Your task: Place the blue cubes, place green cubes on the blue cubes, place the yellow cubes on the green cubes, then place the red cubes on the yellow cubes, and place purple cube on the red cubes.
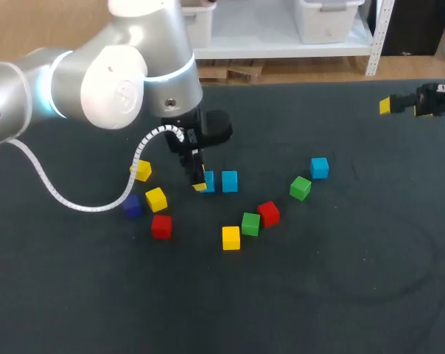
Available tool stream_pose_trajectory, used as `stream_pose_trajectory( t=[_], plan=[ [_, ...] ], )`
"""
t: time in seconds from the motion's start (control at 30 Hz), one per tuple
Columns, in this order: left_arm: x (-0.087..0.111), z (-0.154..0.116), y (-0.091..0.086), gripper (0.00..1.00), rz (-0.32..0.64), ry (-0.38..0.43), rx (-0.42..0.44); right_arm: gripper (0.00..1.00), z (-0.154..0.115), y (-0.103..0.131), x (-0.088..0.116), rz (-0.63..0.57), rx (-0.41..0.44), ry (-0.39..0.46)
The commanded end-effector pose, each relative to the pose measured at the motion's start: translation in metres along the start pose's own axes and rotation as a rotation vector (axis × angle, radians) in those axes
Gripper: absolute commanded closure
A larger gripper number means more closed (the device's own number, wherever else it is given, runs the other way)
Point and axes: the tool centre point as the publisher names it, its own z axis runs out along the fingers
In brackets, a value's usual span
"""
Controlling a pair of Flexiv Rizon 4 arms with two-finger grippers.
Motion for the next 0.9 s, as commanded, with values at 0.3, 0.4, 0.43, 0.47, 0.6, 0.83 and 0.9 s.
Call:
stream_pose_trajectory(
  t=[0.3,0.4,0.43,0.47,0.6,0.83,0.9],
  plan=[
    [0.0012,-0.0003,-0.0016,0.5,0.002,0.002,-0.002,0.0,0.0002,0.0005,0.0001,0.0,0.003,-0.001],
    [0.001,-0.0004,-0.0017,0.43,0.001,0.003,-0.001,0.0,0.0002,0.0005,0.0001,0.0,0.003,-0.001],
    [0.0008,-0.0004,-0.0019,0.47,0.002,0.002,-0.001,0.0,0.0002,0.0005,0.0001,0.0,0.003,-0.001],
    [0.0008,-0.0003,-0.002,0.5,0.001,0.002,-0.001,0.0,0.0002,0.0005,0.0001,0.0,0.003,-0.001],
    [0.0001,0.0003,-0.0025,0.63,0.001,0.0,-0.001,0.0,0.0002,0.0005,0.0001,0.0,0.003,-0.001],
    [-0.0006,0.0005,-0.0025,0.82,0.001,-0.002,-0.003,0.0,0.0002,0.0005,0.0001,0.0,0.003,-0.001],
    [-0.0006,0.0005,-0.0024,0.79,-0.001,-0.002,-0.002,0.0,0.0002,0.0005,0.0001,0.0,0.003,-0.001]
  ],
)
